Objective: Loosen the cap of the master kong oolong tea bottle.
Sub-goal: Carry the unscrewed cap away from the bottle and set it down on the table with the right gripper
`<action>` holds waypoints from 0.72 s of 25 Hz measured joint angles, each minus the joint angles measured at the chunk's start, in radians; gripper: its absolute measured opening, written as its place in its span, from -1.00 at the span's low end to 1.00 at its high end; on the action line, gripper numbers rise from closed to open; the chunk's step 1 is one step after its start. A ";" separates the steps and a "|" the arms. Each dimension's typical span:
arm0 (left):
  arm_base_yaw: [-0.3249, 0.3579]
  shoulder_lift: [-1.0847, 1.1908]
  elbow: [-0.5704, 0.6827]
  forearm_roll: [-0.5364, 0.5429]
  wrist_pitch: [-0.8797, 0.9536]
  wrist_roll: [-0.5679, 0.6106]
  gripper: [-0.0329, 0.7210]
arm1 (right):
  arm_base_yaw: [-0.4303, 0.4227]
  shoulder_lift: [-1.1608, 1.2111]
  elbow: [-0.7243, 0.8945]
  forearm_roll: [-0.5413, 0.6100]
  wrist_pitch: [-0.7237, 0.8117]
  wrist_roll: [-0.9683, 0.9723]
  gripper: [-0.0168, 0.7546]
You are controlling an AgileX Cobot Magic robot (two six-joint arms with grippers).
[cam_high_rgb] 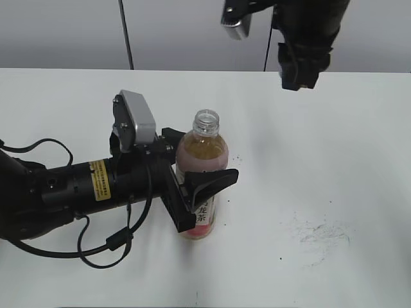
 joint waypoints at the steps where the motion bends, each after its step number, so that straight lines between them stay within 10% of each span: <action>1: 0.000 0.000 0.000 0.000 0.000 0.000 0.27 | -0.038 0.014 0.006 0.006 0.000 0.046 -0.25; 8: 0.000 0.000 0.000 -0.001 -0.001 0.000 0.27 | -0.223 0.172 0.106 0.180 -0.005 0.320 -0.25; 18: 0.000 0.000 0.000 -0.001 -0.001 0.000 0.27 | -0.232 0.233 0.405 0.274 -0.039 0.470 -0.26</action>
